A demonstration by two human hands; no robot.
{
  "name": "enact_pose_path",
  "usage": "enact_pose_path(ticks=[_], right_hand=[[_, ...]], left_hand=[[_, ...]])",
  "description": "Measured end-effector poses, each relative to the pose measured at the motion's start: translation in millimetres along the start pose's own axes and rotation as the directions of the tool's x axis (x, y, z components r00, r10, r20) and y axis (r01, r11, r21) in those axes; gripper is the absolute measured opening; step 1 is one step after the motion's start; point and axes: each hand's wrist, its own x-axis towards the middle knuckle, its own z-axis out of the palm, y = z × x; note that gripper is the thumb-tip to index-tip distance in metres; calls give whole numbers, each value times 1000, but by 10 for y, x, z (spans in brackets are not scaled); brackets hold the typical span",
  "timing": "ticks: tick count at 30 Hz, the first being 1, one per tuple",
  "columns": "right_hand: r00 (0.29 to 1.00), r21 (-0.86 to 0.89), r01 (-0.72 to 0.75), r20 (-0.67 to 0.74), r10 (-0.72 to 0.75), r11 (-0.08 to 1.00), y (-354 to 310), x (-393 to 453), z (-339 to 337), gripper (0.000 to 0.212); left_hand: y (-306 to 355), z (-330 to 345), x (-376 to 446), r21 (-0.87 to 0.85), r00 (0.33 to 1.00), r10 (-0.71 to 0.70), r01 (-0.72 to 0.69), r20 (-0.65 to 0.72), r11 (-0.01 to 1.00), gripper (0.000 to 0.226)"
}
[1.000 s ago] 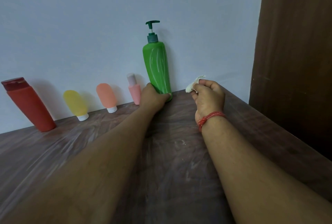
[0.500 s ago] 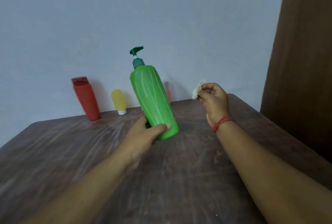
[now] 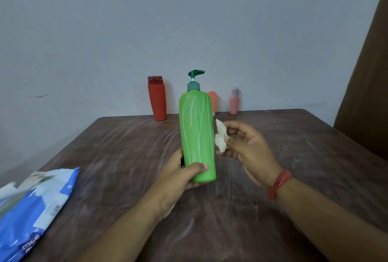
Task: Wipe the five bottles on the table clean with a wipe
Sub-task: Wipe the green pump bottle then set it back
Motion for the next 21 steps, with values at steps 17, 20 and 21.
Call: enact_pose_path(ticks=[17, 20, 21], right_hand=[[994, -282, -9, -104, -21, 959, -38, -75, -194, 6], [997, -276, 56, -41, -70, 960, -110, -110, -128, 6], [996, -252, 77, -15, -84, 965, -127, -119, -107, 7]], left_hand=[[-164, -9, 92, 55, 999, -6, 4, 39, 998, 66], [-159, 9, 77, 67, 999, 5, -8, 43, 998, 61], [-155, 12, 73, 77, 999, 14, -17, 46, 997, 59]])
